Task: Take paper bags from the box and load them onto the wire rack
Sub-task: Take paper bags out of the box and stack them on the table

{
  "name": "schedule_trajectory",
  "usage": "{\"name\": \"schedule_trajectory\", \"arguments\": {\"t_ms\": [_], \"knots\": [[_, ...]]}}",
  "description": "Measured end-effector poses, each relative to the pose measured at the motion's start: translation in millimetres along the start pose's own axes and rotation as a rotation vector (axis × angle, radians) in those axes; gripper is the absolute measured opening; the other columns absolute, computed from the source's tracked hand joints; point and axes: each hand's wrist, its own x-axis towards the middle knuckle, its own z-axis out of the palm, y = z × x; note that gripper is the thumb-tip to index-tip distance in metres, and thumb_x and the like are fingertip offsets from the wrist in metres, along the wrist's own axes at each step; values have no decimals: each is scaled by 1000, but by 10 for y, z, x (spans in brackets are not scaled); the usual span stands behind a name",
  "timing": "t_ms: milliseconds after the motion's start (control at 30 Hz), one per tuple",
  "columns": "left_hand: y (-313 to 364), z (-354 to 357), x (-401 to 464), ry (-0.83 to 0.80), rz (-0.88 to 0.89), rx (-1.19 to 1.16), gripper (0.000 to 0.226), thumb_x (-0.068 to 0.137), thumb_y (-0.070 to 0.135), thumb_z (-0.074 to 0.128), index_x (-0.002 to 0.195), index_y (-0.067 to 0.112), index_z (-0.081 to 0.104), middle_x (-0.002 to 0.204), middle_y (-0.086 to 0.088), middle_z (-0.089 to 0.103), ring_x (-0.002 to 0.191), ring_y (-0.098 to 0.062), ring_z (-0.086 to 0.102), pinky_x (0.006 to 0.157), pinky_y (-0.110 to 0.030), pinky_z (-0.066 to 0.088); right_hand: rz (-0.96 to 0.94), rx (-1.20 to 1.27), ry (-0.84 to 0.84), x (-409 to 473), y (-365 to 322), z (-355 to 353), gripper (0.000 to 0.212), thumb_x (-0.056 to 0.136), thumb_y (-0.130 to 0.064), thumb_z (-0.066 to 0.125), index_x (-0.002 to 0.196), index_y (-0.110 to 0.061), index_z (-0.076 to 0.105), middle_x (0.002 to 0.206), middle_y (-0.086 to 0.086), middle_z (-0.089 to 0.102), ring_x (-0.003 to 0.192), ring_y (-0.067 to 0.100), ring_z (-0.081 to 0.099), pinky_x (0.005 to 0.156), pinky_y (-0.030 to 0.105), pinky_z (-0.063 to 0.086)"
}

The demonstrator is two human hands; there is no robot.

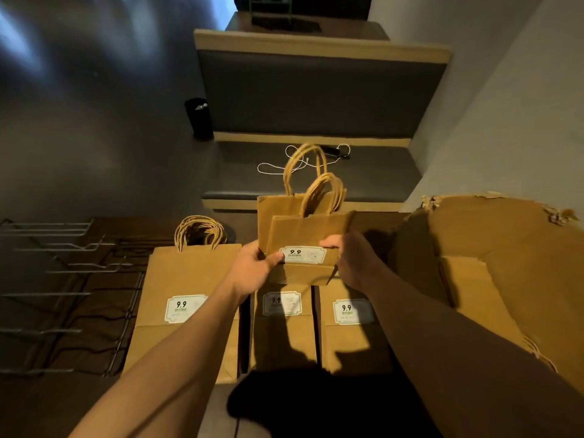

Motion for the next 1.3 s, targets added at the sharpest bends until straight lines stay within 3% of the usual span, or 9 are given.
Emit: {"name": "schedule_trajectory", "arguments": {"t_ms": [200, 300, 433, 567, 667, 767, 900, 1000, 1300], "knots": [[-395, 57, 0, 46, -87, 30, 34, 97, 13, 57, 128, 26, 50, 121, 6, 61, 119, -18, 57, 105, -43, 48, -93, -168, -130, -66, 269, 86, 49, 82, -37, 71, 115, -6, 54, 108, 15, 64, 99, 23, 64, 78, 29, 54], [-541, 72, 53, 92, -110, 73, 46, 96, 12, 60, 137, 24, 44, 130, 2, 60, 124, -20, 55, 108, -47, 45, -59, -61, -179, -28, 374, 73, 49, 88, -17, 60, 133, -6, 47, 119, 13, 63, 115, 30, 59, 83, 30, 52], [-672, 117, 116, 90, -132, 143, 45, 98, 14, 56, 140, 25, 42, 136, 2, 58, 130, -21, 50, 112, -48, 40, -62, -5, -112, -14, 386, 131, 39, 76, -38, 77, 108, -21, 64, 90, -5, 62, 91, 10, 60, 90, 24, 48], [-687, 153, 116, 77, -104, 203, 47, 100, 16, 52, 145, 24, 40, 139, 3, 56, 132, -20, 49, 113, -47, 39, -87, 114, -76, 52, 437, 192, 118, 32, -43, 84, 134, 1, 41, 113, 9, 60, 101, 22, 58, 58, 10, 49], [-715, 148, 123, 47, -138, 243, 53, 99, 16, 54, 148, 25, 35, 141, 3, 54, 132, -19, 48, 110, -49, 42, 56, -38, 2, 3, 405, 234, 62, 98, -18, 55, 151, -10, 24, 147, 11, 41, 111, 15, 49, 71, 2, 42], [-719, 179, 120, 70, -152, 274, 49, 101, 18, 52, 147, 25, 37, 138, 1, 57, 130, -22, 51, 109, -46, 43, 64, -383, 34, 35, 555, 173, 61, 104, -16, 43, 155, -16, 10, 151, 5, 34, 129, 17, 42, 95, 20, 34], [-613, 190, 130, 114, -98, 302, 46, 102, 20, 51, 146, 21, 39, 137, 1, 57, 129, -20, 51, 110, -40, 41, -168, -537, 149, 79, 511, 121, 11, 101, -5, 43, 102, -11, 53, 108, 10, 56, 99, 18, 50, 74, 19, 50], [-505, 228, 131, 75, -68, 322, 42, 102, 22, 51, 143, 21, 42, 134, 2, 59, 126, -18, 54, 106, -35, 43, -180, -508, 274, 41, 452, 47, 11, 97, -1, 46, 92, -5, 55, 96, 6, 51, 92, 18, 52, 93, 33, 47], [-539, 842, 39, -54, -122, 476, 34, 98, 29, 58, 128, 21, 44, 113, 4, 60, 101, -17, 57, 91, -34, 50, -12, -487, 379, -60, 764, -490, 60, 85, 7, 49, 142, -12, 44, 122, 11, 58, 102, 21, 54, 74, 28, 46]]}}
